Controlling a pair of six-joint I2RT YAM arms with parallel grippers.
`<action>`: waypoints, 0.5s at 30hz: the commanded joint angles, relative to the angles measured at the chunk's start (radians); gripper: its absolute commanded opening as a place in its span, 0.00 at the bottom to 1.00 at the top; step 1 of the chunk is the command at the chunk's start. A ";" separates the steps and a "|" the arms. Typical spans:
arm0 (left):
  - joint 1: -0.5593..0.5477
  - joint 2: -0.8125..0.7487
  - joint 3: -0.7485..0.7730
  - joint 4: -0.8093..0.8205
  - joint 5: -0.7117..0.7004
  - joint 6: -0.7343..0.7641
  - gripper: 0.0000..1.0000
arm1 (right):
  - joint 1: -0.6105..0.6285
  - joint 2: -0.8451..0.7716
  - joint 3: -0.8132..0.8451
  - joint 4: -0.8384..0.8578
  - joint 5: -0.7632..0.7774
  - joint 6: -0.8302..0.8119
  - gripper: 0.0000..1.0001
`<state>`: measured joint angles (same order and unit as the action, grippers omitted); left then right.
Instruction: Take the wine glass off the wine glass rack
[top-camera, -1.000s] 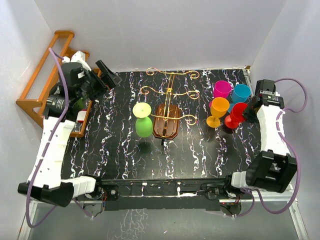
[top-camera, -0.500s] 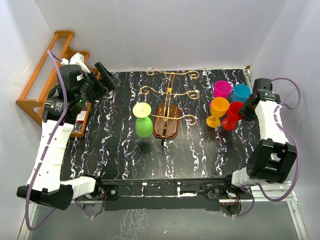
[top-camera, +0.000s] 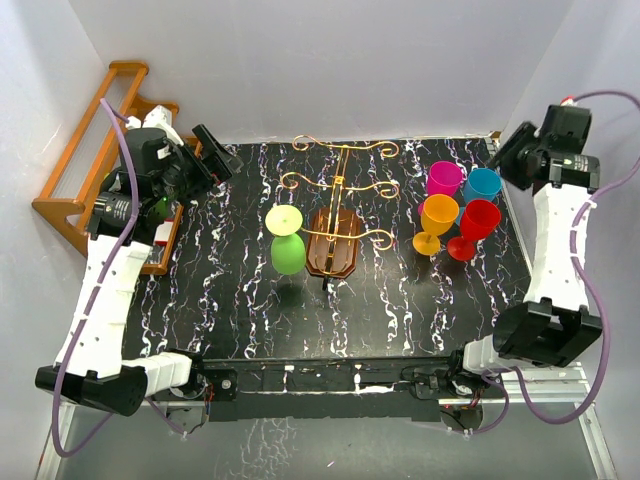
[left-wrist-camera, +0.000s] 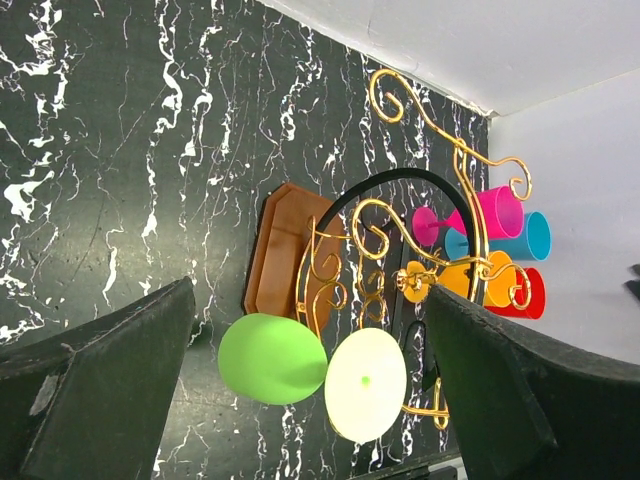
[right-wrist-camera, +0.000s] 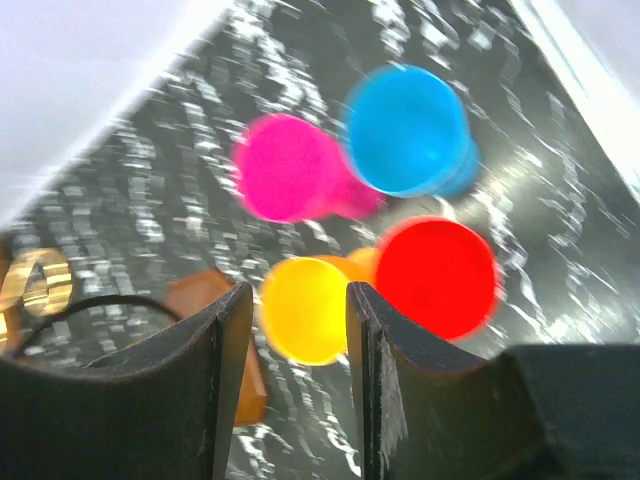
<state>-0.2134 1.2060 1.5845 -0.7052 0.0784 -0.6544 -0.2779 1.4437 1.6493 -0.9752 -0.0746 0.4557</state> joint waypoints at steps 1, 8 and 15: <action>-0.001 -0.011 -0.018 -0.005 0.003 0.012 0.97 | 0.020 -0.026 0.136 0.100 -0.350 0.073 0.44; -0.002 -0.012 -0.021 -0.019 0.012 0.005 0.97 | 0.541 0.178 0.423 0.023 -0.448 0.093 0.43; -0.001 -0.019 -0.035 -0.018 0.002 -0.001 0.97 | 0.766 0.274 0.552 -0.026 -0.442 0.077 0.43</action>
<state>-0.2134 1.2072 1.5669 -0.7166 0.0856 -0.6552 0.4473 1.7199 2.0960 -0.9592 -0.4946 0.5419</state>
